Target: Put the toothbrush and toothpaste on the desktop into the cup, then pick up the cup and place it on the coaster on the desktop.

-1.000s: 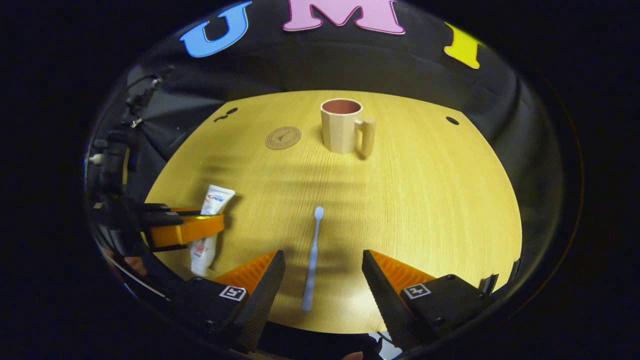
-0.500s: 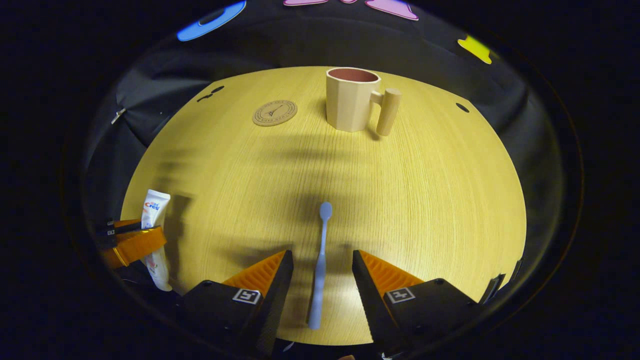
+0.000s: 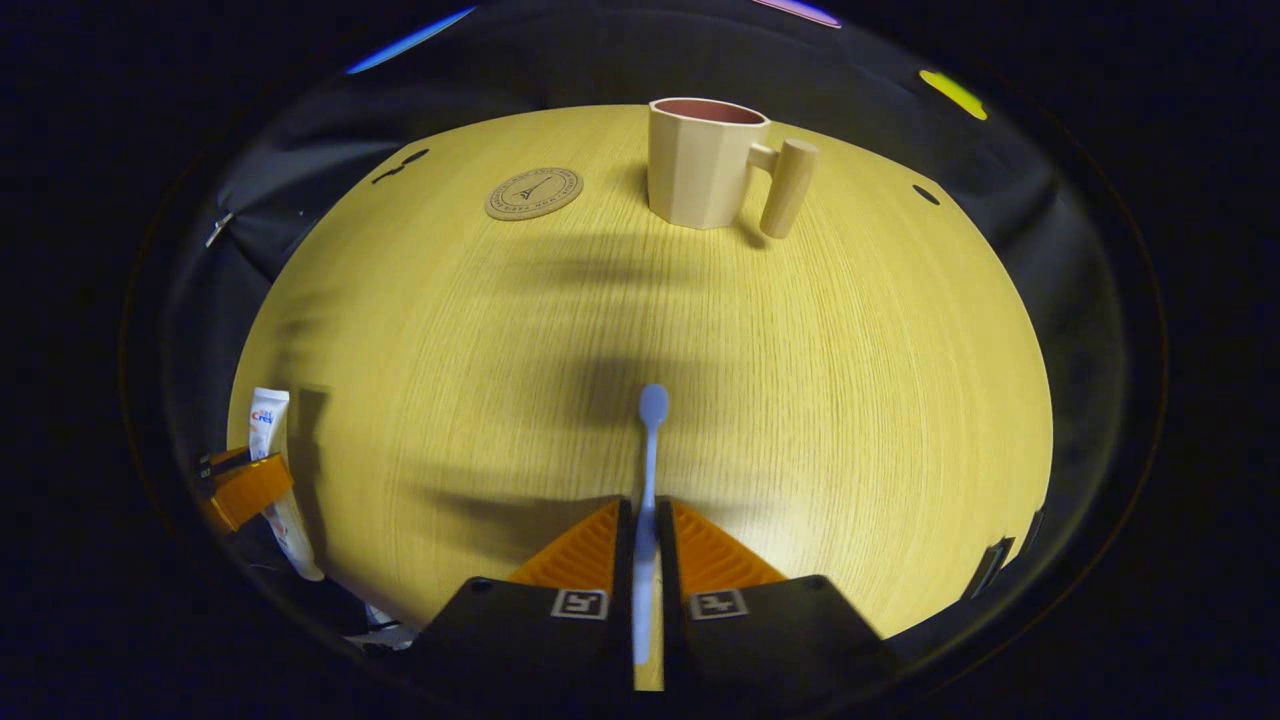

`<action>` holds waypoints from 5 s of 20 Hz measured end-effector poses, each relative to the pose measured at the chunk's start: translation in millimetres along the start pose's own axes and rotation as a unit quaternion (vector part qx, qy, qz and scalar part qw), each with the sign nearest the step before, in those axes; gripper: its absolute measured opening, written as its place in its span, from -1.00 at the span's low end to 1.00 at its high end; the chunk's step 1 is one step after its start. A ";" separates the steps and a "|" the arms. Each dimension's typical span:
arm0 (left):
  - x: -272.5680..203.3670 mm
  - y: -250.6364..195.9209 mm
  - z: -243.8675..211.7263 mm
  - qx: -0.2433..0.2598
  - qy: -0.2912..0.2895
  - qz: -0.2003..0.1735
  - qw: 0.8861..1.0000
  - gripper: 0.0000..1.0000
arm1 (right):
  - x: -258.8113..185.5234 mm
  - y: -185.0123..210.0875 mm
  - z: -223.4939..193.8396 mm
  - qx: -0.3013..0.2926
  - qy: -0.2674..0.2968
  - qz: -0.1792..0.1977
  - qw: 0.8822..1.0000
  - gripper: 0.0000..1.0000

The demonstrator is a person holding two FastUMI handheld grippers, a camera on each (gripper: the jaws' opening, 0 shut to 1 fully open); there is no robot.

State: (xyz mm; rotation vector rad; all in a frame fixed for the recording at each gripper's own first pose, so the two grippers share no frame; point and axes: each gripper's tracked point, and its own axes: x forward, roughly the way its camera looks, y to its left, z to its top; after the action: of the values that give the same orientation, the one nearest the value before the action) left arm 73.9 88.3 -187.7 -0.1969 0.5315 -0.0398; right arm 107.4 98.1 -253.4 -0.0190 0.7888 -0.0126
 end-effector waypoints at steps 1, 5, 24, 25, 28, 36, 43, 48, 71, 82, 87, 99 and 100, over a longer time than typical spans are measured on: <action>-1.1 1.6 -0.3 -0.003 -0.001 0.001 1.000 -0.57 | 3.3 -0.7 -2.1 -0.007 0.003 -0.004 1.000 -0.77; -5.3 -1.6 0.3 -0.010 -0.009 0.001 1.000 -0.57 | -0.1 0.0 -4.9 -0.011 0.004 0.002 1.000 -0.82; -50.1 -188.6 222.2 -0.014 -0.345 -0.186 0.920 -0.58 | -116.8 -55.2 90.2 0.081 -0.303 0.148 0.938 -0.84; -43.4 -201.0 233.2 -0.009 -0.357 -0.195 0.914 -0.67 | -118.8 -61.0 94.5 0.078 -0.314 0.148 0.935 -0.83; -33.2 -229.0 259.6 0.002 -0.392 -0.211 0.895 -0.58 | -118.4 -76.9 102.7 0.076 -0.334 0.151 0.927 -0.83; -5.1 -283.8 311.3 0.024 -0.474 -0.228 0.850 -0.58 | -100.5 -95.7 107.9 0.086 -0.342 0.167 0.921 -0.84; 59.9 -292.7 321.8 0.024 -0.472 -0.202 0.858 -0.58 | -88.3 -111.5 116.4 0.096 -0.345 0.170 0.918 -0.84; 91.2 -291.5 308.8 0.036 -0.454 -0.192 0.869 -0.58 | -83.0 -115.6 129.1 0.106 -0.352 0.171 0.914 -0.84; 73.9 -282.0 259.7 0.103 -0.426 -0.160 0.885 0.24 | -110.6 -114.9 186.0 0.150 -0.402 0.209 0.879 -0.84; 49.3 -214.0 193.2 0.047 -0.379 -0.128 0.915 0.25 | -110.2 -112.8 290.5 0.216 -0.484 0.249 0.811 -0.84; 54.3 -202.2 156.3 0.032 -0.342 -0.124 0.931 0.26 | -105.4 -114.1 322.0 0.230 -0.511 0.243 0.792 -0.84; 51.6 -182.6 136.9 0.036 -0.320 -0.118 0.939 0.25 | -51.9 -96.9 328.7 0.205 -0.506 0.201 0.813 -0.84; 52.7 -182.8 136.3 0.036 -0.319 -0.118 0.940 0.25 | -46.9 -97.0 326.2 0.203 -0.504 0.197 0.816 -0.84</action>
State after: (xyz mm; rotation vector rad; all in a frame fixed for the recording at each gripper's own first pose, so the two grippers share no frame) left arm 190.9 -71.5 -63.1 -0.1882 -0.1456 -0.2212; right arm 305.4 6.1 11.8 0.5123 -0.3074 0.2104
